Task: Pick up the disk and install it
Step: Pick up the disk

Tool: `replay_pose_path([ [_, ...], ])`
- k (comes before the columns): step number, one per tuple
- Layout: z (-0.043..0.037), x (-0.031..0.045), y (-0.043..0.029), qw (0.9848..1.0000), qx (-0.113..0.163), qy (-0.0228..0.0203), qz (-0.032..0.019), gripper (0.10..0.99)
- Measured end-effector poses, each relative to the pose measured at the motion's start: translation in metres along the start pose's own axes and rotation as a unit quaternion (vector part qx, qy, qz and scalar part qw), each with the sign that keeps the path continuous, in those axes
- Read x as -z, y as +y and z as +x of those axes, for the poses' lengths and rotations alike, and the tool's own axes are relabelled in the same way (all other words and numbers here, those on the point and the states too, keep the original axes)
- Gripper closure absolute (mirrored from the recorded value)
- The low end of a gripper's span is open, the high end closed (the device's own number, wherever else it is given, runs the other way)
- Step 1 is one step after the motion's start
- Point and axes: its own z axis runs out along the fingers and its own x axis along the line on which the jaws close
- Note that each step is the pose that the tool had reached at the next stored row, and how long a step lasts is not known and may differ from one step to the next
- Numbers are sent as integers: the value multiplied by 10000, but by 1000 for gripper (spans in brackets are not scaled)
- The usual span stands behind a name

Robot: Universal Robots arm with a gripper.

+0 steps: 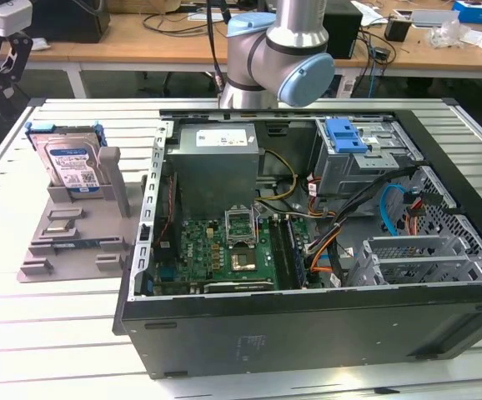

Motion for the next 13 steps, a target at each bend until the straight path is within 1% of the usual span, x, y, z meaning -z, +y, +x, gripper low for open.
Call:
replay_pose_path([
  [1,0,0,0,9999,124,6,-3,980],
  [3,0,0,0,9997,248,11,-6,980],
  [7,0,0,0,9987,507,22,-12,980],
  [9,0,0,0,9976,692,30,-16,980],
  [10,0,0,0,9967,811,35,-19,980],
  [13,0,0,0,9933,1151,50,-27,980],
])
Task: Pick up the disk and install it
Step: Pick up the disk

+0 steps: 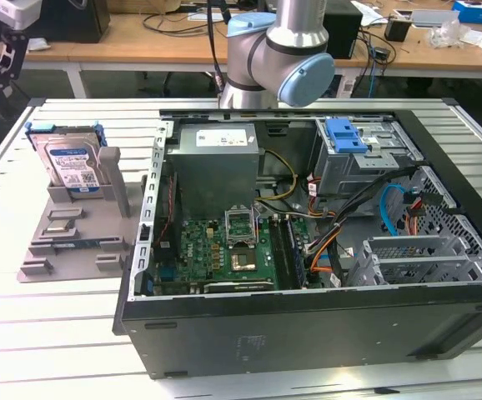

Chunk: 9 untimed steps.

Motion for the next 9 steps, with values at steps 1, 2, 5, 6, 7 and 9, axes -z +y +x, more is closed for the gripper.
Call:
replay_pose_path([
  [1,0,0,0,9999,110,5,-2,980],
  [2,0,0,0,9998,190,8,-4,980],
  [5,0,0,0,9993,374,16,-9,980],
  [6,0,0,0,9989,469,20,-10,980],
  [7,0,0,0,9985,549,24,-12,980],
  [9,0,0,0,9979,648,28,-15,980],
])
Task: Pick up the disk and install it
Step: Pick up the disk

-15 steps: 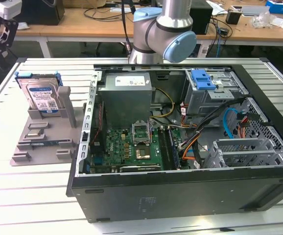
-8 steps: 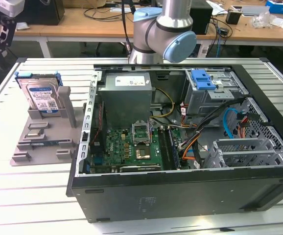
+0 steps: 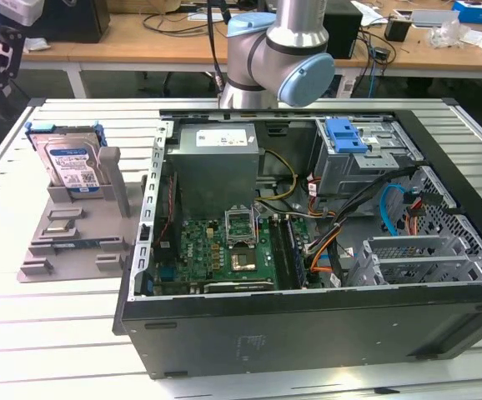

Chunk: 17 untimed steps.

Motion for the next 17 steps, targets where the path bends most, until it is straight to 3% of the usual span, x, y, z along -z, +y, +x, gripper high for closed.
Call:
replay_pose_path([
  [9,0,0,0,9986,530,23,-12,980],
  [17,0,0,0,9958,913,39,-21,980],
])
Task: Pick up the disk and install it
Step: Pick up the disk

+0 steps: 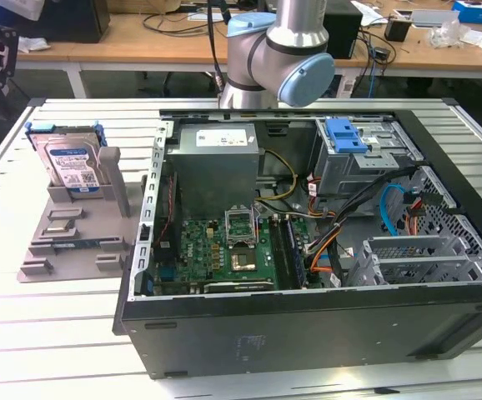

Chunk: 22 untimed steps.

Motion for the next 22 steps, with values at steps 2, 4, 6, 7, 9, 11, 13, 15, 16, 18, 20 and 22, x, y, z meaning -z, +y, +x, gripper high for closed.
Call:
replay_pose_path([
  [2,0,0,0,10000,97,4,-2,980],
  [4,0,0,0,9998,221,10,-5,980],
  [6,0,0,0,9995,302,14,-7,980],
  [7,0,0,0,9994,342,15,-8,980],
  [9,0,0,0,9991,421,19,-10,980],
  [11,0,0,0,9987,500,22,-12,980],
  [13,0,0,0,9980,626,28,-15,980],
  [15,0,0,0,9974,722,32,-17,980],
  [16,0,0,0,9971,764,33,-18,980],
  [18,0,0,0,9961,879,39,-21,980],
  [20,0,0,0,9941,1079,47,-25,980],
  [22,0,0,0,9916,1289,56,-30,980],
])
